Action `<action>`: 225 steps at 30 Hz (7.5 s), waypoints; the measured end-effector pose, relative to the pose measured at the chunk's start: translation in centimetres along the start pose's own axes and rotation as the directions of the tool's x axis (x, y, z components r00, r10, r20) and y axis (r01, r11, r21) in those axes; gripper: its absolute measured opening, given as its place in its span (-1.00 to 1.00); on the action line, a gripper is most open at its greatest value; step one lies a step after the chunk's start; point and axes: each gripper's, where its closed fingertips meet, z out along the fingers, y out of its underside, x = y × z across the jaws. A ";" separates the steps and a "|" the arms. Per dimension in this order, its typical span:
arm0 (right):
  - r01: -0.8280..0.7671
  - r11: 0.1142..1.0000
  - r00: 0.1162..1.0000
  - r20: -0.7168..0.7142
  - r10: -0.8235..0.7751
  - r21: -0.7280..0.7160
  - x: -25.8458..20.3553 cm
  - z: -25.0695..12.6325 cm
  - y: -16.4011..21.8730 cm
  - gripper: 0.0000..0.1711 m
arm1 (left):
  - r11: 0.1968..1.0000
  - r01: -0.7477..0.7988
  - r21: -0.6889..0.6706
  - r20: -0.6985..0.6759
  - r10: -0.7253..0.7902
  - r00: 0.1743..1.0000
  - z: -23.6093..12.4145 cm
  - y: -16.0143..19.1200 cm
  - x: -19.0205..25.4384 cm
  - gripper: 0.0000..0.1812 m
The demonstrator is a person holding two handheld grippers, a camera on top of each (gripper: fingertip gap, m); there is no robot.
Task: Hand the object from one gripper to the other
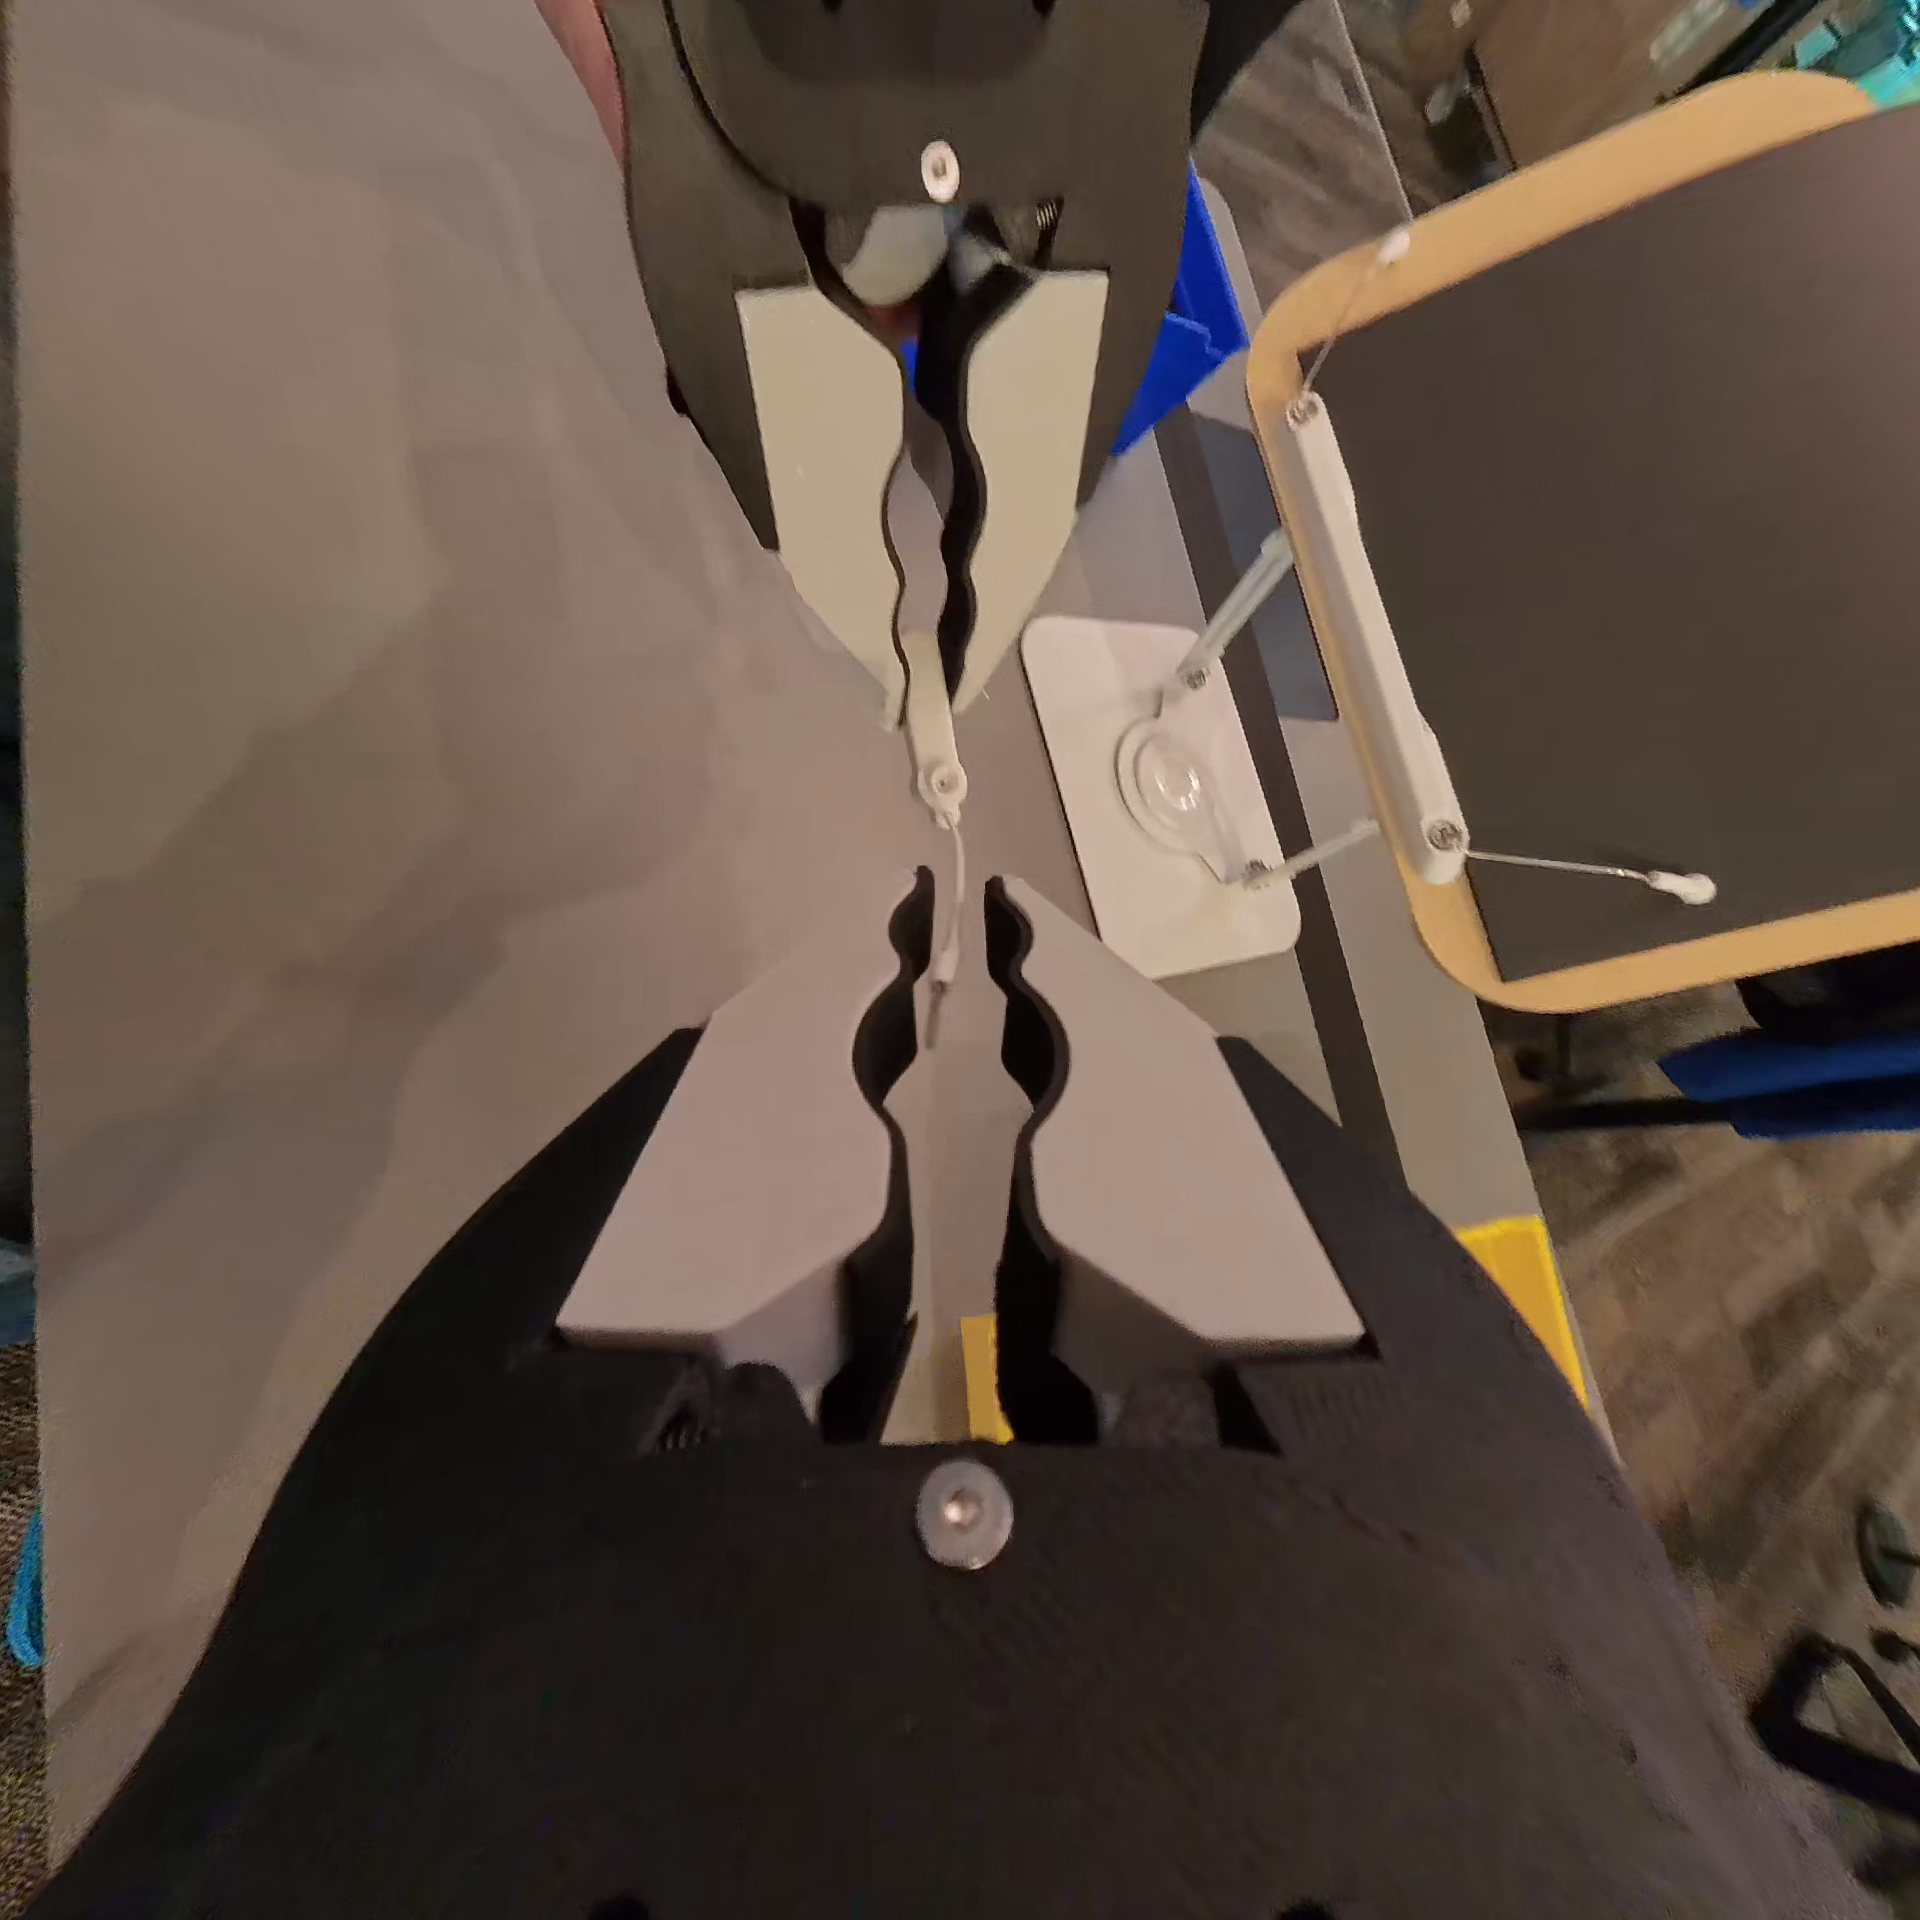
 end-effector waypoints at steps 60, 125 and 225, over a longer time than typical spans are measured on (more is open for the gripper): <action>-0.465 0.501 0.873 0.284 0.396 0.730 4.5 -6.7 -6.3 -1.00 | 0.662 0.517 0.543 -0.427 -0.312 0.849 0.9 -2.0 5.0 -0.50; -0.261 0.914 0.930 -0.174 0.324 0.309 3.6 -0.7 -2.8 -0.88 | 0.961 -0.085 0.263 0.505 -0.062 0.861 -0.9 -7.7 -1.8 -0.99; -0.526 0.640 0.848 0.291 0.443 0.559 -1.6 -0.6 -0.3 -0.88 | 0.785 0.322 0.530 -0.149 -0.288 0.946 -3.6 -8.7 2.3 -0.78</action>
